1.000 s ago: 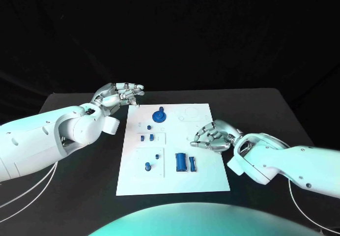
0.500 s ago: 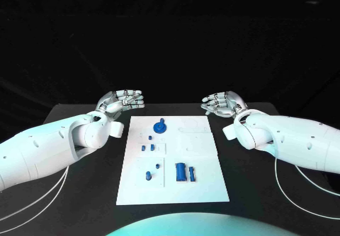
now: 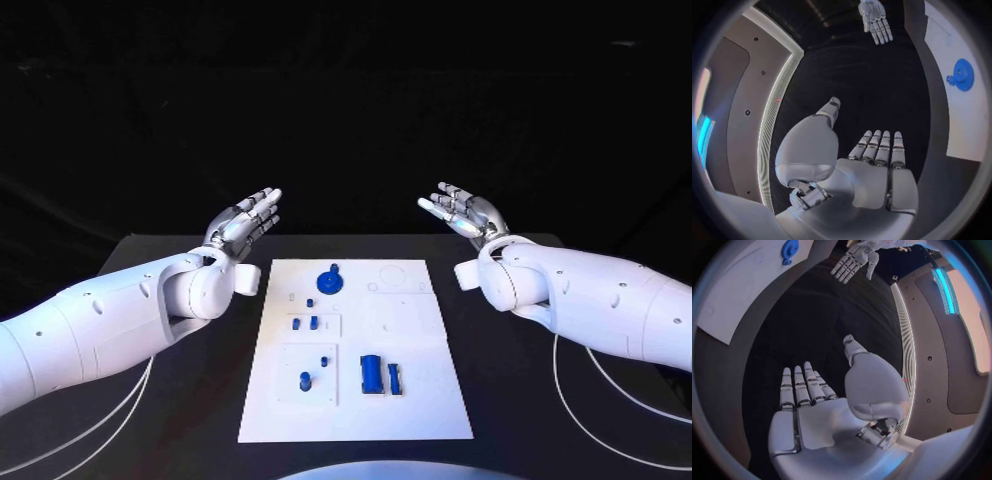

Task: Assemble the parts on the task board

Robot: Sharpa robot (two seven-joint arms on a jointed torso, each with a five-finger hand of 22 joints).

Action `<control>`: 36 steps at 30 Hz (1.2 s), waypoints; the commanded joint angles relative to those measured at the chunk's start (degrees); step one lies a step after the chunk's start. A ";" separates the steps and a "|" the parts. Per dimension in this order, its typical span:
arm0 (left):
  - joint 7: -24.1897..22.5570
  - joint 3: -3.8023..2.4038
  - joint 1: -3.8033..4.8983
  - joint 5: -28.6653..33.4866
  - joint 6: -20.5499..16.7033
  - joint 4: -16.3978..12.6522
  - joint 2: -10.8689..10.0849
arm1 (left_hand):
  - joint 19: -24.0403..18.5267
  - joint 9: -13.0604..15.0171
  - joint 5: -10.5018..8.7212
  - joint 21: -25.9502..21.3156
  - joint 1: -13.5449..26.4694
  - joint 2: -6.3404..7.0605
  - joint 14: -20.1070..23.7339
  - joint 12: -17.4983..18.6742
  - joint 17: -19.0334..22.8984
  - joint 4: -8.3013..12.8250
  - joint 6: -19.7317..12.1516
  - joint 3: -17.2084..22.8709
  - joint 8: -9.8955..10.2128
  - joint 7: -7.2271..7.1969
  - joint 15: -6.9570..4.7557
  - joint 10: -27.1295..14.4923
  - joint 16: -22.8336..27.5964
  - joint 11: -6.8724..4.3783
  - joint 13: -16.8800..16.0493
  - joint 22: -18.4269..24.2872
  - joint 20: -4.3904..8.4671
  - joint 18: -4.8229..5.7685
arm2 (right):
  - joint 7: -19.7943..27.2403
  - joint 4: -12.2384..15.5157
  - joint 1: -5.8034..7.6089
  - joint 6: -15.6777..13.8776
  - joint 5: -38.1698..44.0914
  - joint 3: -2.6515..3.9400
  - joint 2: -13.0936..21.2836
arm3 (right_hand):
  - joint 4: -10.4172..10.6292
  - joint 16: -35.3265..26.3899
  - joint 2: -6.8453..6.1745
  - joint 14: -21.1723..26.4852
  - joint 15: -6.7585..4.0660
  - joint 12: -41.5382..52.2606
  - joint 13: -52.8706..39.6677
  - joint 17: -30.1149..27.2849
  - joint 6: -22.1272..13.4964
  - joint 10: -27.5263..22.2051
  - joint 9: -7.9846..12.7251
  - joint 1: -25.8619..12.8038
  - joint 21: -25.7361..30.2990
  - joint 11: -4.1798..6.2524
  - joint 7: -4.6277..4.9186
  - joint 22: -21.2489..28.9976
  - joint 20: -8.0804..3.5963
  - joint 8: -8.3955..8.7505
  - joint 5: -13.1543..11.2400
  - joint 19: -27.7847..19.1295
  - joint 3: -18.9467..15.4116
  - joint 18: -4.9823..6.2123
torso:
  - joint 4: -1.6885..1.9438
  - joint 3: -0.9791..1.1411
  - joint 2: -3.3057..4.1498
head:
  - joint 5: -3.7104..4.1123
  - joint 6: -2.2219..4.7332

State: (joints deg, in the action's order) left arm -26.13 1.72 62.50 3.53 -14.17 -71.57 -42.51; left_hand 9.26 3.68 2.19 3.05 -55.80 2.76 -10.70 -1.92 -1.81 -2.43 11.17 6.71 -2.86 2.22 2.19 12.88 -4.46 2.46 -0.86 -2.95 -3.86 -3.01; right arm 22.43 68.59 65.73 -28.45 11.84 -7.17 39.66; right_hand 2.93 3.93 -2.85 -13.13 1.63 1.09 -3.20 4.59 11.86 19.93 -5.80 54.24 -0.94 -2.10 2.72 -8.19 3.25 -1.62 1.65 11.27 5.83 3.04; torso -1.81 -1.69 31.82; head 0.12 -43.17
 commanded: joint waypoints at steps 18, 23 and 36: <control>-3.56 -1.66 -2.26 -3.43 -29.04 -17.78 -2.11 | -9.26 -3.68 -2.19 -3.05 55.80 -2.76 10.70 1.92 1.81 2.43 -11.17 -6.71 2.86 -2.22 -2.19 -12.88 4.46 -2.46 0.86 2.95 3.86 3.01 | 7.35 21.34 -5.56 -15.66 -11.83 7.17 5.03 | -2.93 -3.93 2.85 13.13 -1.63 -1.09 3.20 -4.59 -11.86 -19.93 5.80 -54.24 0.94 2.10 -2.72 8.19 -3.25 1.62 -1.65 -11.27 -5.83 -3.04 | 1.81 1.69 -0.64 | -0.12 8.79; -3.66 -1.72 -2.34 -3.53 -29.94 -18.39 -2.18 | -9.26 -3.68 -2.19 -3.05 55.80 -2.76 10.70 1.92 1.81 2.43 -11.17 -6.71 2.86 -2.22 -2.19 -12.88 4.46 -2.46 0.86 2.95 3.86 3.01 | 7.36 21.36 -5.57 -15.67 -11.84 7.17 5.03 | -2.93 -3.93 2.85 13.13 -1.63 -1.09 3.20 -4.59 -11.86 -19.93 5.80 -54.24 0.94 2.10 -2.72 8.19 -3.25 1.62 -1.65 -11.27 -5.83 -3.04 | 1.81 1.69 -0.64 | -0.12 8.79; -3.66 -1.72 -2.34 -3.53 -29.94 -18.39 -2.18 | -9.26 -3.68 -2.19 -3.05 55.80 -2.76 10.70 1.92 1.81 2.43 -11.17 -6.71 2.86 -2.22 -2.19 -12.88 4.46 -2.46 0.86 2.95 3.86 3.01 | 7.36 21.36 -5.57 -15.67 -11.84 7.17 5.03 | -2.93 -3.93 2.85 13.13 -1.63 -1.09 3.20 -4.59 -11.86 -19.93 5.80 -54.24 0.94 2.10 -2.72 8.19 -3.25 1.62 -1.65 -11.27 -5.83 -3.04 | 1.81 1.69 -0.64 | -0.12 8.79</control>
State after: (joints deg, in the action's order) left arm -28.64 0.07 60.15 0.78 -43.32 -89.80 -44.74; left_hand 0.31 0.05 0.35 0.34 -0.37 -0.05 -0.21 -0.37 -0.05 0.00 0.31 0.24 -0.32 -0.01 0.01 0.21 -0.20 0.01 -0.06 -0.05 0.10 -0.37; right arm 28.74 89.85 60.19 -43.97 -0.09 -0.04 44.69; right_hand -0.08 0.39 0.00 -0.29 -0.02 0.29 -0.06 0.05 0.21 0.31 -0.05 0.31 -0.28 0.00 -0.01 -0.06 0.00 -0.20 0.19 0.27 0.32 0.80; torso 0.00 0.01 31.18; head 0.00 -34.38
